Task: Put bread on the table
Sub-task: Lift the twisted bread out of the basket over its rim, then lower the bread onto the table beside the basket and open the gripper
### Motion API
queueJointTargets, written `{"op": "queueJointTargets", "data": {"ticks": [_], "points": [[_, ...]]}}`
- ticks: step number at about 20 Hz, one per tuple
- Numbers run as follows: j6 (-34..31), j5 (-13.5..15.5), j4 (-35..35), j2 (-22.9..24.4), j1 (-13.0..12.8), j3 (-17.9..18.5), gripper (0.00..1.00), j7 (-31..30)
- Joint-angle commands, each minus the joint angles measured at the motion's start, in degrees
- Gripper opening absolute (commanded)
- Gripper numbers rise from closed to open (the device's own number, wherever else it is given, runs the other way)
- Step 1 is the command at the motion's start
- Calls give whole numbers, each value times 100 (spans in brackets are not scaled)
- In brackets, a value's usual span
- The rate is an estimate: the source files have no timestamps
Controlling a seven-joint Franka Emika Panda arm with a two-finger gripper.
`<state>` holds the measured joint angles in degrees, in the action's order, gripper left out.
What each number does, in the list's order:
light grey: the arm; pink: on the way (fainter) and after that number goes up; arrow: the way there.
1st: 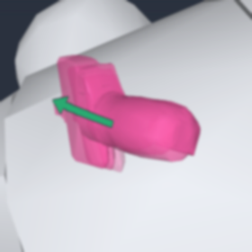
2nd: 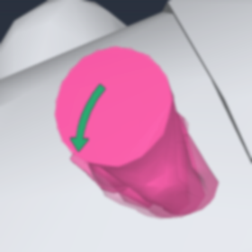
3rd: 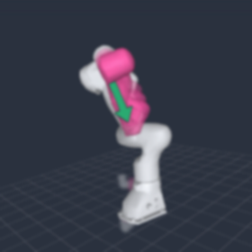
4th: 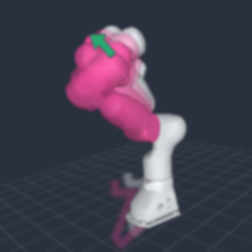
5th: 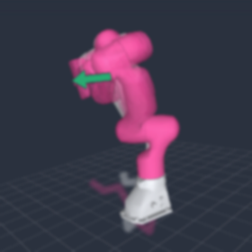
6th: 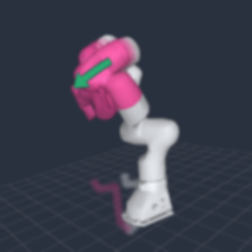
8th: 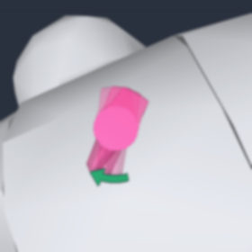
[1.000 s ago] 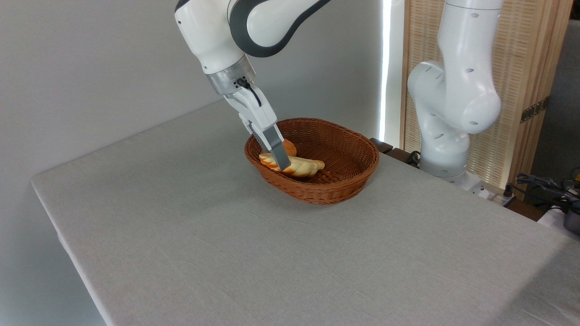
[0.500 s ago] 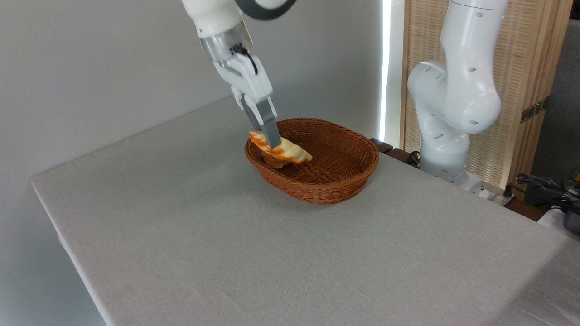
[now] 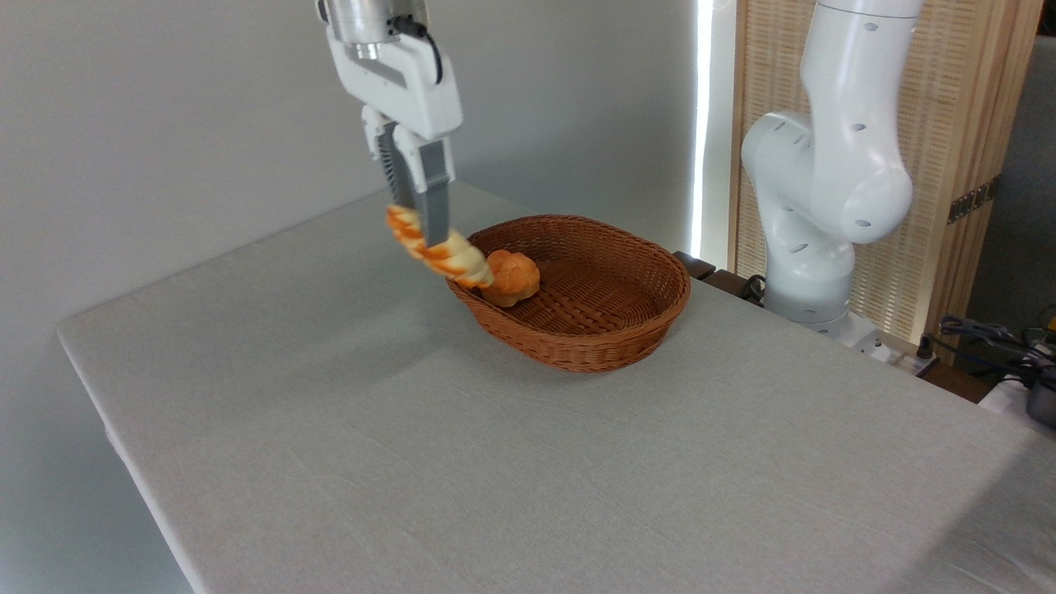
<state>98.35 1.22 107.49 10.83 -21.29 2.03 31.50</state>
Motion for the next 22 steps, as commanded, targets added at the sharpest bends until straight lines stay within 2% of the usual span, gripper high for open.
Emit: {"op": "queueJointTargets", "data": {"ticks": [1,2,4,11,20,22], "points": [[482,116,-131,-458,-7,87,75,120],[509,72,-131,-538,-7,78,86,120],[518,45,-131,-670,-7,78,100,129],[782,45,-131,-969,-7,78,100,129],[896,45,-131,-969,-7,87,100,111],[905,36,-175,-899,-7,235,100,111]]}}
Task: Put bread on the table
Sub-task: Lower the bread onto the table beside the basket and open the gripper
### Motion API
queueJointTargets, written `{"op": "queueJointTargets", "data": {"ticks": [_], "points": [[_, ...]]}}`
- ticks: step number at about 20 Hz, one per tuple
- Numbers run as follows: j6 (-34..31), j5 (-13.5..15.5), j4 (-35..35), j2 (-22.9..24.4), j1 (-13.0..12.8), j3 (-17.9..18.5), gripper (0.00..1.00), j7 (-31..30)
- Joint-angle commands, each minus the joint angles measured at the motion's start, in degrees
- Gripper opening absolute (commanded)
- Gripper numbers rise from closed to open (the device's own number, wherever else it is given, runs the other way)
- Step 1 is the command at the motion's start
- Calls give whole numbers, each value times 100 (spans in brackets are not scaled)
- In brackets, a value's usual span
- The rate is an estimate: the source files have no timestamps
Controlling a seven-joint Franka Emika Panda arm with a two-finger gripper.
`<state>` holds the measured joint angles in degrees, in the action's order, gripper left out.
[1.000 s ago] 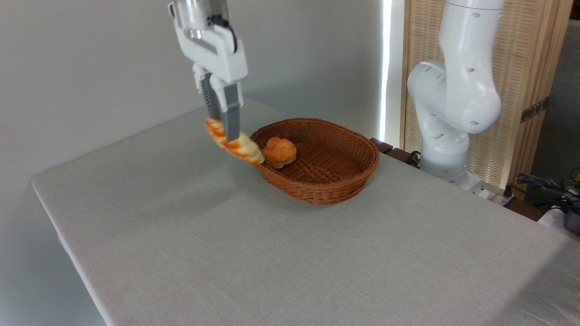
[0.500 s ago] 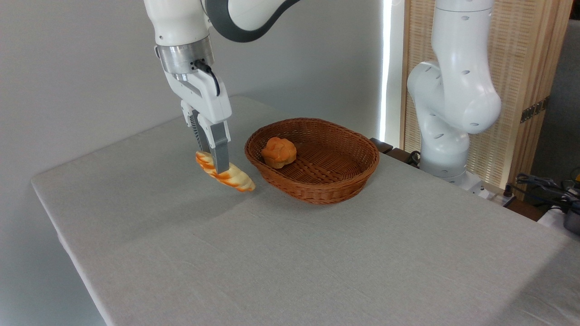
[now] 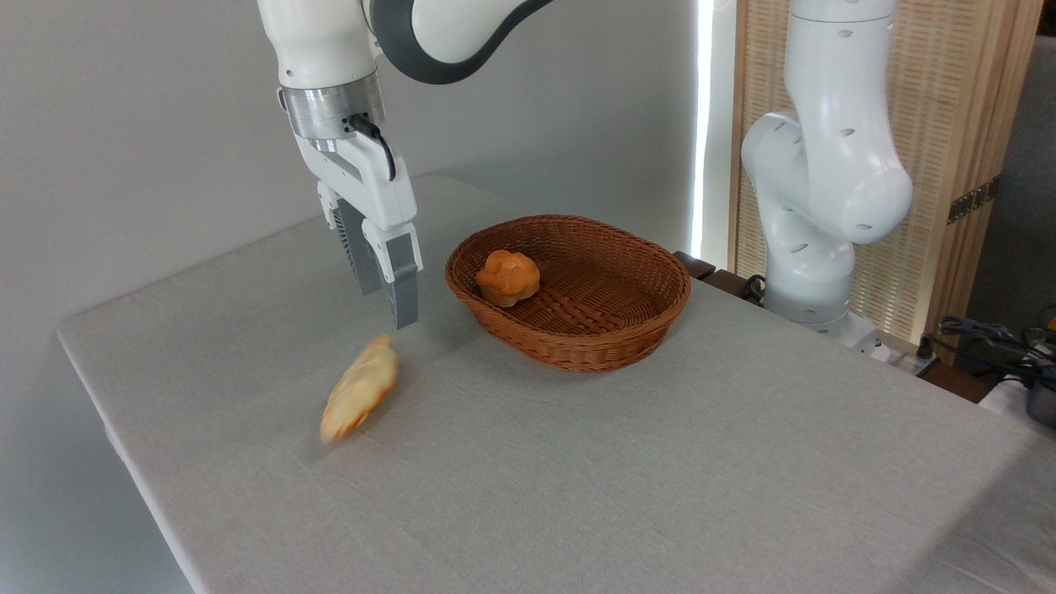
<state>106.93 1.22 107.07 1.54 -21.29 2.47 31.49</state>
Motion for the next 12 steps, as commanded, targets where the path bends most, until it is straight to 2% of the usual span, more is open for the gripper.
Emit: {"op": "queueJointTargets", "data": {"ticks": [1,8,12], "points": [[47,36,-143,48,-7,253,100,111],[38,28,-143,119,-7,868,100,76],[38,36,-143,119,-7,957,100,120]]}}
